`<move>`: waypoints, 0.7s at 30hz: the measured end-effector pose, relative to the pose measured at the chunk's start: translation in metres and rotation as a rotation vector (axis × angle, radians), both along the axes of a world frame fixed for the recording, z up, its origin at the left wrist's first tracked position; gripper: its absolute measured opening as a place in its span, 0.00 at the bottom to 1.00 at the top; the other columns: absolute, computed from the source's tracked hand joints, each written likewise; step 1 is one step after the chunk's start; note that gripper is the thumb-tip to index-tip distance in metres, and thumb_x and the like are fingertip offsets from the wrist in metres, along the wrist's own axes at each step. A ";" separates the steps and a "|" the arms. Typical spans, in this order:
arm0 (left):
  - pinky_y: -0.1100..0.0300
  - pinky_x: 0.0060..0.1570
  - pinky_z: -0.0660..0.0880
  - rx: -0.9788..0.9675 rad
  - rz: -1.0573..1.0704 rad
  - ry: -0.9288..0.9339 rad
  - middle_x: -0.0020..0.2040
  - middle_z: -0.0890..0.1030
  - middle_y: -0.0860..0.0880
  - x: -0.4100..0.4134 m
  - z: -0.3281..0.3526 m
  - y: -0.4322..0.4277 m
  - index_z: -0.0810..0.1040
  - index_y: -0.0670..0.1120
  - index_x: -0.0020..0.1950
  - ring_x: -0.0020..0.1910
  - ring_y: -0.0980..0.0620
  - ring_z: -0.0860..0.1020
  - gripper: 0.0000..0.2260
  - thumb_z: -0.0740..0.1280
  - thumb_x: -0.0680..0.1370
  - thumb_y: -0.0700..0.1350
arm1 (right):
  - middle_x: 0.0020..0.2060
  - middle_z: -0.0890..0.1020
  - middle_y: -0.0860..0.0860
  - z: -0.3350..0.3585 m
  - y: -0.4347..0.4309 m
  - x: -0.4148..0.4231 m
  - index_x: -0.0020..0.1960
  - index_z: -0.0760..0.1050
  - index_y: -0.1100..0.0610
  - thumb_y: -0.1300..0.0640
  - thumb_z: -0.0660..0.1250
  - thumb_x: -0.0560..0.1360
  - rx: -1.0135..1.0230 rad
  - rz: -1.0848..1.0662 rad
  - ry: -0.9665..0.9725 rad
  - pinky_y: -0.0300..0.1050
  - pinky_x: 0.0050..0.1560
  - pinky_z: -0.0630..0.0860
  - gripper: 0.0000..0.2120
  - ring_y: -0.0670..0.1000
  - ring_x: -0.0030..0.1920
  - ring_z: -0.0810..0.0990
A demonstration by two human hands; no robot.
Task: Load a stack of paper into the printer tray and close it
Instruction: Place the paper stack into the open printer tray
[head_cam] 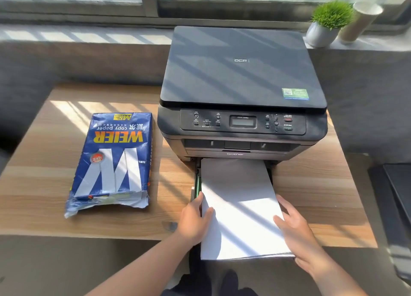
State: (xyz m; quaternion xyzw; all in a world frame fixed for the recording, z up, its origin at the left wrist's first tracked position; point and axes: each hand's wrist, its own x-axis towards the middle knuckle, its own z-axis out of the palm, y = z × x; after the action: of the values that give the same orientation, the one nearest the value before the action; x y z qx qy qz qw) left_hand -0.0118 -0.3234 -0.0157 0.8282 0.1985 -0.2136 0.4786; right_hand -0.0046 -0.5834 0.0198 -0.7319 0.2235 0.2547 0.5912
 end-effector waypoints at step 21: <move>0.68 0.38 0.76 0.084 0.094 -0.008 0.41 0.86 0.48 -0.004 -0.006 -0.006 0.58 0.51 0.79 0.41 0.54 0.83 0.28 0.64 0.80 0.48 | 0.76 0.69 0.53 -0.055 0.044 0.095 0.78 0.63 0.55 0.74 0.55 0.80 -0.128 -0.104 -0.165 0.38 0.69 0.60 0.29 0.53 0.77 0.67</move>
State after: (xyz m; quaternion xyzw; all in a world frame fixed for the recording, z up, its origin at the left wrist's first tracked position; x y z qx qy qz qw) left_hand -0.0158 -0.3291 -0.0213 0.8382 0.2440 -0.1792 0.4536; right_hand 0.0904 -0.5395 -0.0347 -0.7740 0.2274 0.1479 0.5721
